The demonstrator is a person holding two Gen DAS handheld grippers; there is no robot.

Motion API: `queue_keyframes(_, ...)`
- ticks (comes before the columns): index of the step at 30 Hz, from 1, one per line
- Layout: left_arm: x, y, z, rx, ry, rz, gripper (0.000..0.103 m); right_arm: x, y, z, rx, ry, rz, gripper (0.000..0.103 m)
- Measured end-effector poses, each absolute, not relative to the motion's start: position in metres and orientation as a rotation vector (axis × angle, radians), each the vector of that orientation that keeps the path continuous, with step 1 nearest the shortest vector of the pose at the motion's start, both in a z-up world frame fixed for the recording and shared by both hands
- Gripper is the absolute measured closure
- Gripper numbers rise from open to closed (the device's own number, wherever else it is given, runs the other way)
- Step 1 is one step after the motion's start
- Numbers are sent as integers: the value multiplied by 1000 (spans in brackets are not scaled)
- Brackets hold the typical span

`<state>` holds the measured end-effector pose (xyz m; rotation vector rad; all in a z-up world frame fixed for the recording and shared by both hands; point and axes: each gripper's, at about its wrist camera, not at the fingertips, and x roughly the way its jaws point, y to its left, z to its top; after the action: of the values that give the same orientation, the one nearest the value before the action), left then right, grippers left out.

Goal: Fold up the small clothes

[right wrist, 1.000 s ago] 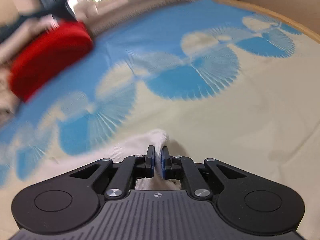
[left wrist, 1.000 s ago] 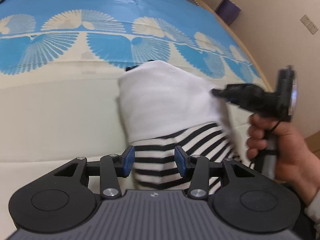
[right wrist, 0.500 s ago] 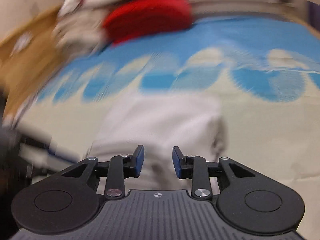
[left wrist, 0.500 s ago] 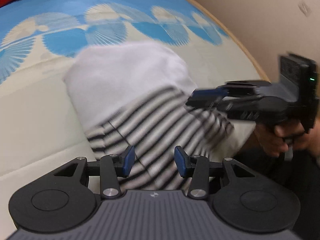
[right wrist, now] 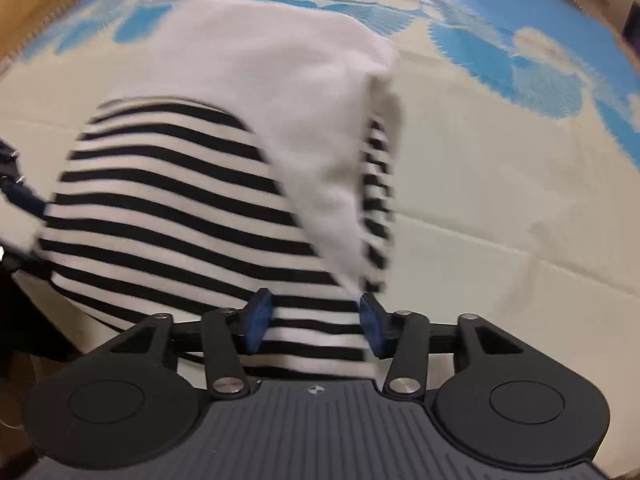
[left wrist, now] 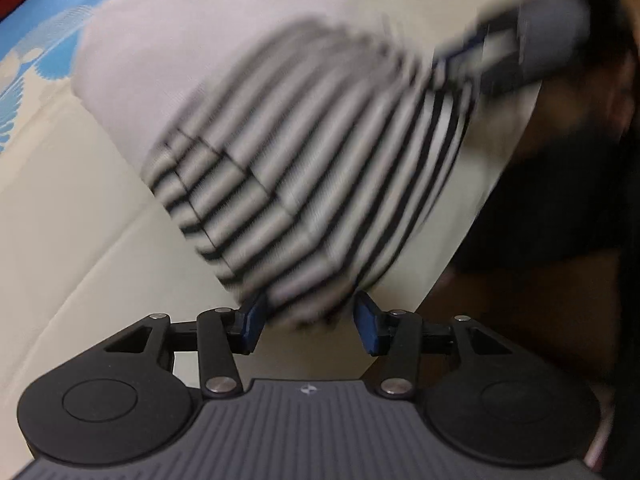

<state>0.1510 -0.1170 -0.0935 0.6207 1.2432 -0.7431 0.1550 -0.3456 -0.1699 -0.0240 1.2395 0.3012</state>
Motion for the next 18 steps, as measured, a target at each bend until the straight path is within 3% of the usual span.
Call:
queue_keyframes(3,153,-112,-94,631,1249,-720,53,159,-358,-162,50,1205,271,55)
queue_keyframes(7,168,-92,-48,347,1148,-821,51,162,-376,-137,221,1031,227,54)
queue_keyframes(11,189,-68,-20,120,1067,-777,27,181,-391,-134,406,961,192,45)
queue_keyframes(14,217,-57,-17,-71,1093,-697,18,201,-384,-142,454,989,207,36)
queue_keyframes(18,256,-46,-21,-155,1173,-525,15,230,-366,-158,445,1049,184,36)
